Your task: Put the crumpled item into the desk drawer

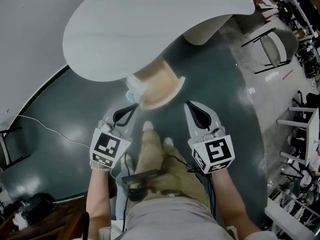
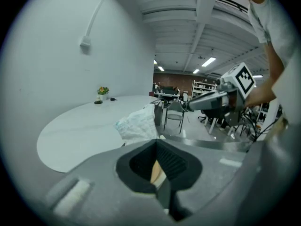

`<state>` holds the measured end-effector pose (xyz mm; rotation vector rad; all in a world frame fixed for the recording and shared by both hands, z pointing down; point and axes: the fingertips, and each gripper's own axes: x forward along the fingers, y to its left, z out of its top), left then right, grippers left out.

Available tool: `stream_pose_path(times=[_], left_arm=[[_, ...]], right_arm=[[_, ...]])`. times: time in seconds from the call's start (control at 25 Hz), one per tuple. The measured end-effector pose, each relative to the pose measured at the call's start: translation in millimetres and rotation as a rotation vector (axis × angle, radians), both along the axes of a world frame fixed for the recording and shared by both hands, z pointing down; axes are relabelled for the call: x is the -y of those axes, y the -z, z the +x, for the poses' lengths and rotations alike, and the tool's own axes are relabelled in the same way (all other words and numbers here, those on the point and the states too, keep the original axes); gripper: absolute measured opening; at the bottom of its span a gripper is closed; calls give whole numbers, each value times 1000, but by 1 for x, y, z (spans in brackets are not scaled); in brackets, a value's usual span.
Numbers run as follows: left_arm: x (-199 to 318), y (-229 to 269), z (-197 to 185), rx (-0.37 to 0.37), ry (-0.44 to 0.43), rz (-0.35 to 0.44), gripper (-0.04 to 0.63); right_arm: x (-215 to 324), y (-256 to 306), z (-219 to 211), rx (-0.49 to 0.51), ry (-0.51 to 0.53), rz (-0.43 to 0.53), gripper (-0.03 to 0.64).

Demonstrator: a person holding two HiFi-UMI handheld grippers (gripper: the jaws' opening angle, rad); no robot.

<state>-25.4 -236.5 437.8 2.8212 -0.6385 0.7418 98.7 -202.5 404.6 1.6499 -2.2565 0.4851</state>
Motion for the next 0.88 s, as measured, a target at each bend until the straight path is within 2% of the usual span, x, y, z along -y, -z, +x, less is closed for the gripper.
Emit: stream_pose_path(times=[0.44, 0.88], left_arm=[[10, -64, 6, 43, -86, -93, -2], [30, -112, 13, 106, -142, -153, -2]], right_arm=[[6, -25, -6, 0, -31, -43, 5], [16, -48, -4, 12, -58, -97, 5]])
